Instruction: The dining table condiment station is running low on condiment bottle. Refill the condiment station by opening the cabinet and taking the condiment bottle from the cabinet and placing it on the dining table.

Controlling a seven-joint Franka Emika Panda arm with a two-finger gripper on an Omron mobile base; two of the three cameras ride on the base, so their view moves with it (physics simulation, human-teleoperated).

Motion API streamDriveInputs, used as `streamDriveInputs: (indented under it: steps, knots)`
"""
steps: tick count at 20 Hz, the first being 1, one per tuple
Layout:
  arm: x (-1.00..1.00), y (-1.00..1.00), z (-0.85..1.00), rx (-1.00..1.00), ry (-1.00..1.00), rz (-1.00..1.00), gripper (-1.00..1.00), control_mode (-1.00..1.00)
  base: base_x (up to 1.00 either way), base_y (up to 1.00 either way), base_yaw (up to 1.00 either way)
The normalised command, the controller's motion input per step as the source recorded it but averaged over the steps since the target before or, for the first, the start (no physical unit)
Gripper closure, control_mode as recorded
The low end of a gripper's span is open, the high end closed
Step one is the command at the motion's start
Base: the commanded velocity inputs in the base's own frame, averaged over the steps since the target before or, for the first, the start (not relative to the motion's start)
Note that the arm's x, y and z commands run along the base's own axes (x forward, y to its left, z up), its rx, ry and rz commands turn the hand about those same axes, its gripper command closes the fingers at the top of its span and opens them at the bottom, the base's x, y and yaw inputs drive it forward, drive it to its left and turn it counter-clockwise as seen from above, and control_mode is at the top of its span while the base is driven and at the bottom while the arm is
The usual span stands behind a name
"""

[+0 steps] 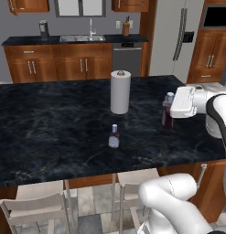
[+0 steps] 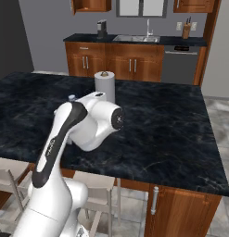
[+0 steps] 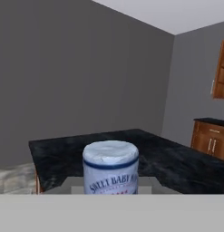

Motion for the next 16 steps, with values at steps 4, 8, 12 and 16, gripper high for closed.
streamDriveInputs:
  steps: [4,8,12,16]
  knots:
    - [0.16,0.08,-0.17,0.03,0.0,-0.03,1.0,-1.0,0.0,0.0,0.0]
    - [0.14,0.2,-0.35,0.12,0.02,-0.03,1.0,-1.0,0.0,0.0,0.0]
    - [0.12,0.26,-0.38,0.15,0.03,0.0,1.0,-1.0,0.0,0.0,0.0]
    - [0.23,0.21,-0.28,0.14,0.03,0.0,1.0,-1.0,0.0,0.0,0.0]
